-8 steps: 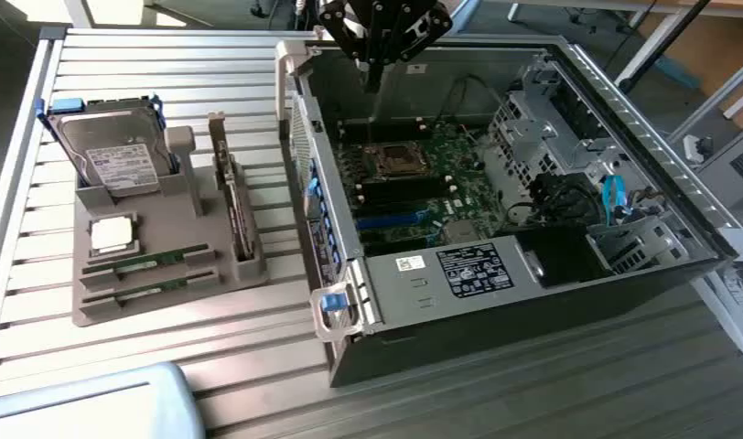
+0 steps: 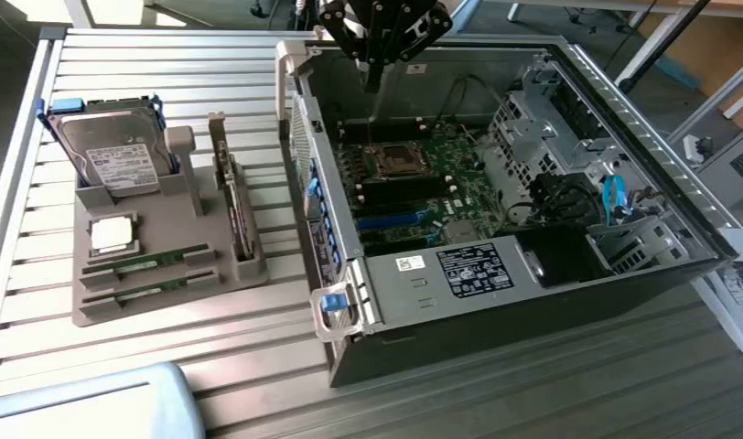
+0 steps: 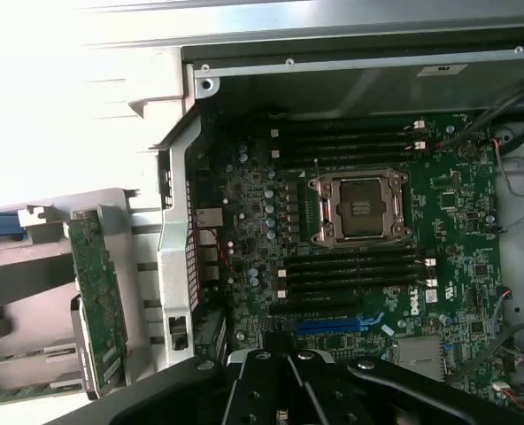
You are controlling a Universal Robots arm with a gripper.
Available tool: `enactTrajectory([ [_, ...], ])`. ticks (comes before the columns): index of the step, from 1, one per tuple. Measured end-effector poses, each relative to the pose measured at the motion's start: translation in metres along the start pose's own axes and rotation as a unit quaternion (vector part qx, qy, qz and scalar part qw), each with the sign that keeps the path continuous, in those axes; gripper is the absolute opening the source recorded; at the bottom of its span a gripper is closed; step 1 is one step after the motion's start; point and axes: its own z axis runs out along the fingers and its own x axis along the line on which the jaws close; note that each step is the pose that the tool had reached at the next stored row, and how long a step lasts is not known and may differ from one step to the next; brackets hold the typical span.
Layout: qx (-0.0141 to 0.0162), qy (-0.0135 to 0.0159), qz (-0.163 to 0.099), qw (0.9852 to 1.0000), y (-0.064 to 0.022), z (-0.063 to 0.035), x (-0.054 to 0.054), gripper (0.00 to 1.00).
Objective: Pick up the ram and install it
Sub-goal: 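Reach for the ram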
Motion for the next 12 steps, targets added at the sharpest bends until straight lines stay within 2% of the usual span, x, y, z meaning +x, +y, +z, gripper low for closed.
enactTrajectory([
  [6, 0.0001, 0.0000, 0.000, 1.0000, 0.0000, 0.0000, 0.0000, 0.11],
  [12, 0.0001, 0.0000, 0.000, 1.0000, -0.0006, 0.0000, 0.0068, 0.11],
])
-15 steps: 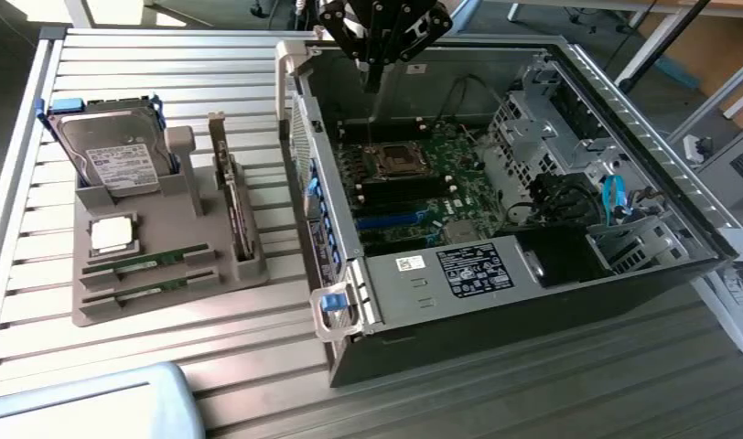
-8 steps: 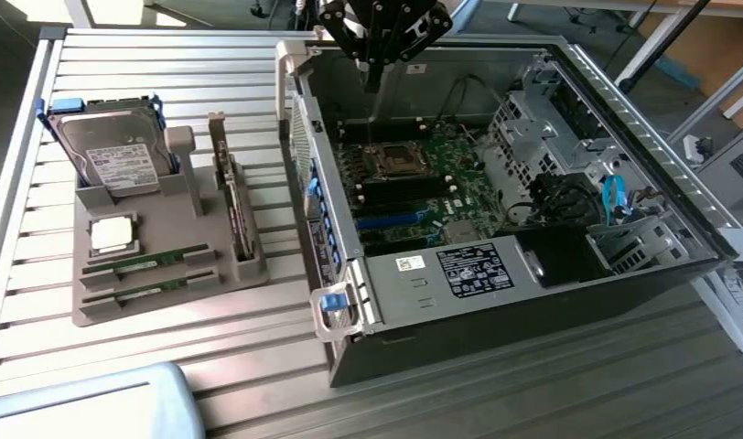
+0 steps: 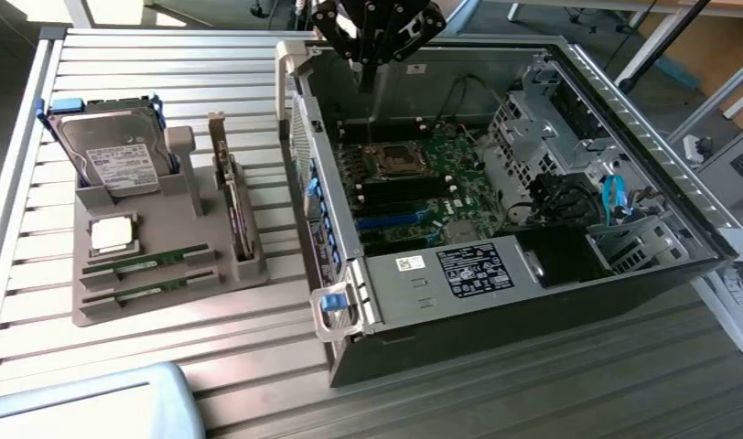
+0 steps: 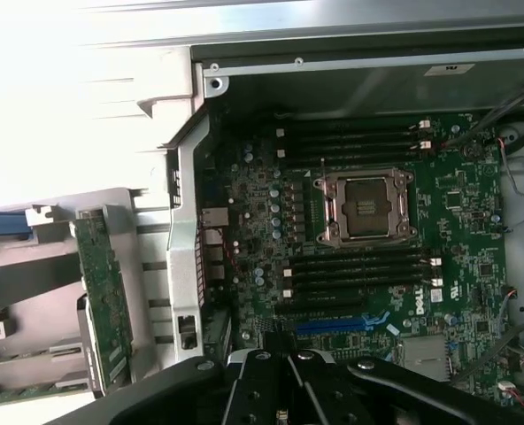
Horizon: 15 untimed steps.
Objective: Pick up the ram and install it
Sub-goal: 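Reach for the ram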
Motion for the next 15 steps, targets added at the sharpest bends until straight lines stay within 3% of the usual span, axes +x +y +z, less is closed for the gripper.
enactTrajectory([
  [3, 0.0001, 0.0001, 0.000, 1.0000, -0.0003, -0.0002, 0.003, 0.11],
  [15, -0.0002, -0.0032, 0.000, 1.0000, -0.0043, -0.0016, 0.055, 0.11],
])
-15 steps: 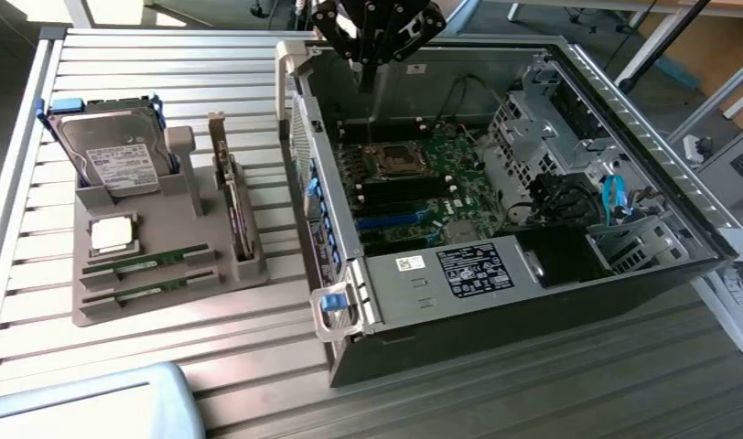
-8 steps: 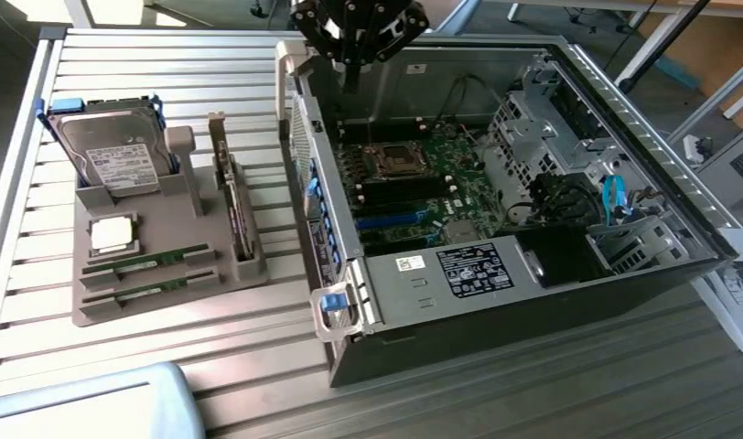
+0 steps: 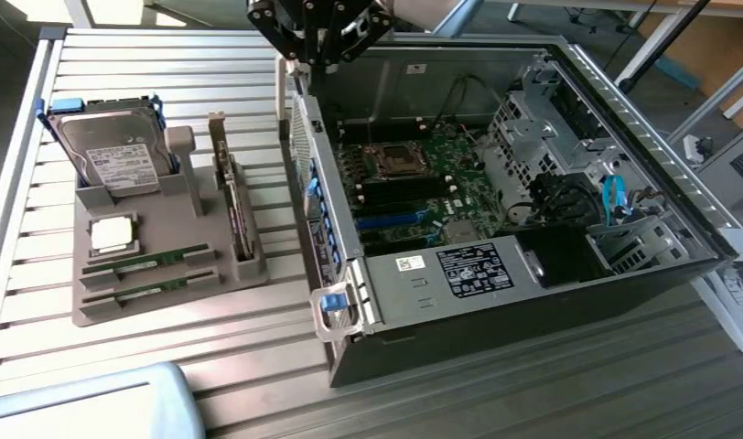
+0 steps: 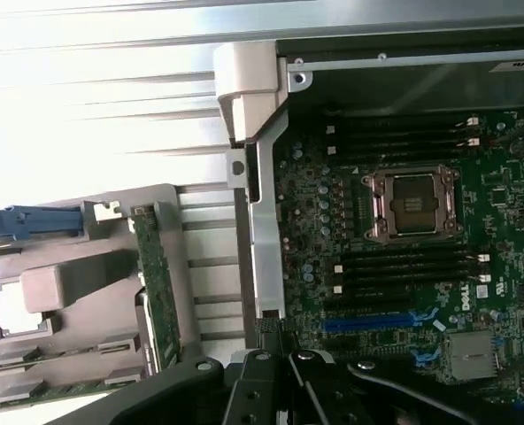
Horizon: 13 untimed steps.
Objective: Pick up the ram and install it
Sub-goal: 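Reach for the ram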
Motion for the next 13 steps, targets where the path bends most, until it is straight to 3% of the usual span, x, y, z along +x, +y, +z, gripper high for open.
enactTrajectory([
  [13, -0.0003, -0.0041, 0.000, 1.0000, -0.0045, -0.0020, 0.059, 0.11],
])
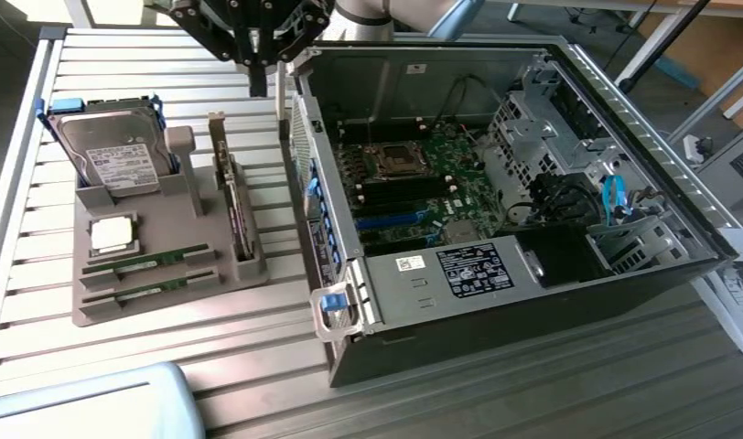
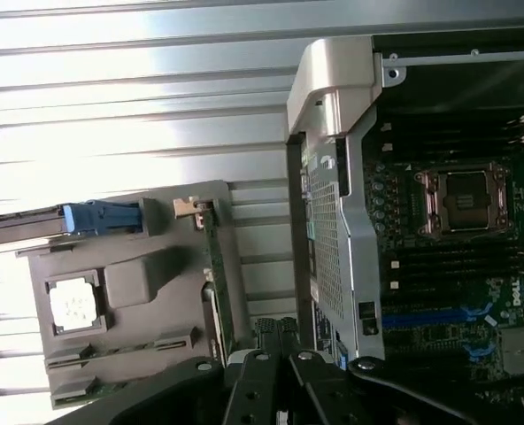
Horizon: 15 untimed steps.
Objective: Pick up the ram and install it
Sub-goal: 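Reach for the ram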
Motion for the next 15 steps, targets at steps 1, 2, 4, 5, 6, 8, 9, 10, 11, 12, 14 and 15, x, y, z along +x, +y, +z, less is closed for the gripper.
enactTrajectory([
  [1, 0.0000, -0.0002, 0.000, 1.0000, -0.0004, -0.0002, 0.005, 0.11],
  [2, 0.0000, -0.0005, 0.000, 1.0000, -0.0008, -0.0004, 0.010, 0.11],
  [4, -0.0001, -0.0011, 0.000, 1.0000, -0.0014, -0.0008, 0.019, 0.11],
  [5, -0.0001, -0.0014, 0.000, 1.0000, -0.0018, -0.0010, 0.024, 0.11],
  [6, -0.0002, -0.0018, 0.000, 1.0000, -0.0021, -0.0012, 0.028, 0.11],
  [8, -0.0002, -0.0024, 0.000, 1.0000, -0.0028, -0.0016, 0.037, 0.11],
  [9, -0.0002, -0.0027, 0.000, 1.0000, -0.0032, -0.0018, 0.042, 0.11],
  [10, -0.0003, -0.0031, 0.000, 1.0000, -0.0035, -0.0019, 0.046, 0.11],
  [11, -0.0003, -0.0034, 0.000, 1.0000, -0.0039, -0.0021, 0.051, 0.11],
  [12, -0.0002, -0.0039, 0.000, 1.0000, -0.0046, -0.0026, 0.061, 0.11],
  [14, -0.0003, -0.0041, 0.000, 1.0000, -0.0055, -0.0027, 0.063, 0.11],
  [15, -0.0003, -0.0041, 0.000, 1.0000, -0.0064, -0.0027, 0.063, 0.11],
])
